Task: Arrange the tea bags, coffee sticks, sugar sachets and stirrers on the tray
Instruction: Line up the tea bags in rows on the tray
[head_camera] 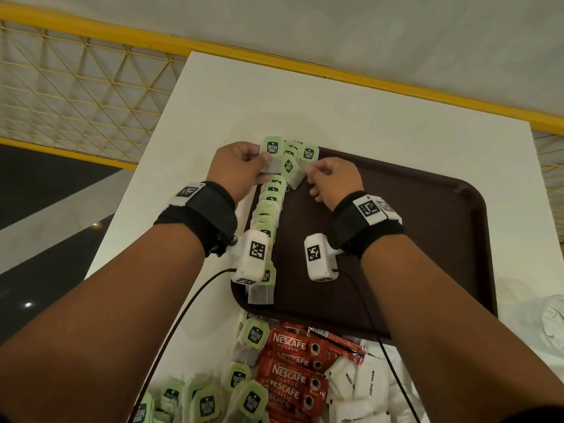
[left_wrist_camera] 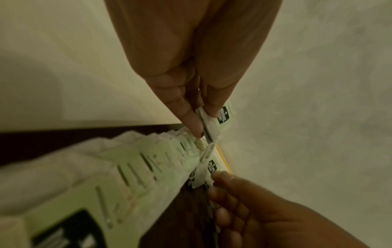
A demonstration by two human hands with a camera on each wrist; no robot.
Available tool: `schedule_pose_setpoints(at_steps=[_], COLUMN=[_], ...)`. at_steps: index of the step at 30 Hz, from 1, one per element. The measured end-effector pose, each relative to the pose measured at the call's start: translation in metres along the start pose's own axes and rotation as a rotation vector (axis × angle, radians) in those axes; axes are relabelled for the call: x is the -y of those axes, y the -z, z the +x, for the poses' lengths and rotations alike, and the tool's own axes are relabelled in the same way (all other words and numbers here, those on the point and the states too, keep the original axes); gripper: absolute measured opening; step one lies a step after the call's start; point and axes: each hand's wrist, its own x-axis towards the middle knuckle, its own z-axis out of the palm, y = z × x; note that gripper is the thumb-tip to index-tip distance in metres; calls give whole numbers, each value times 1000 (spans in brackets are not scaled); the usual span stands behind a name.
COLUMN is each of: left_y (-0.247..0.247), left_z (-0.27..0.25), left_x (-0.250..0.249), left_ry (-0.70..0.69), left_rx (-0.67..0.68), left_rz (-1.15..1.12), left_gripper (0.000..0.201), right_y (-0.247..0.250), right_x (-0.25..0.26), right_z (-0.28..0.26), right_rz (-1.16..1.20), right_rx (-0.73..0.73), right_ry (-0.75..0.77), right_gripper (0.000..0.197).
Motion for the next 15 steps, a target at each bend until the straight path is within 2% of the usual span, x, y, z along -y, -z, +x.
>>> schedule_pose_setpoints(at_steps=[2, 5, 7, 9, 12, 14, 15], left_y=[0, -1, -2, -2, -1, 1, 1], left_z=[-1, -3, -4, -5, -5, -5, -5], left_x=[-2, -5, -7, -9, -10, -10, -11], left_ry=[-17, -43, -60, -70, -85, -91, -93], left_rx=[41, 85, 130, 156, 154, 147, 150], left_rz=[28, 81, 111, 137, 166, 182, 195], left_gripper=[6, 10, 12, 14, 12, 15, 17], right_y=[1, 3, 5, 7, 13, 16, 17], right_x=[4, 12, 19, 25, 27, 23, 22], right_z=[-1, -2, -1, 2, 2, -1, -2], right_rz=[-97, -169, -235, -340, -407, -358, -332], right_rx=[23, 106, 159, 202, 220, 216, 221], right_ry=[121, 213, 253, 280, 284, 283, 283], right_gripper=[15, 40, 46, 37, 9, 7, 14])
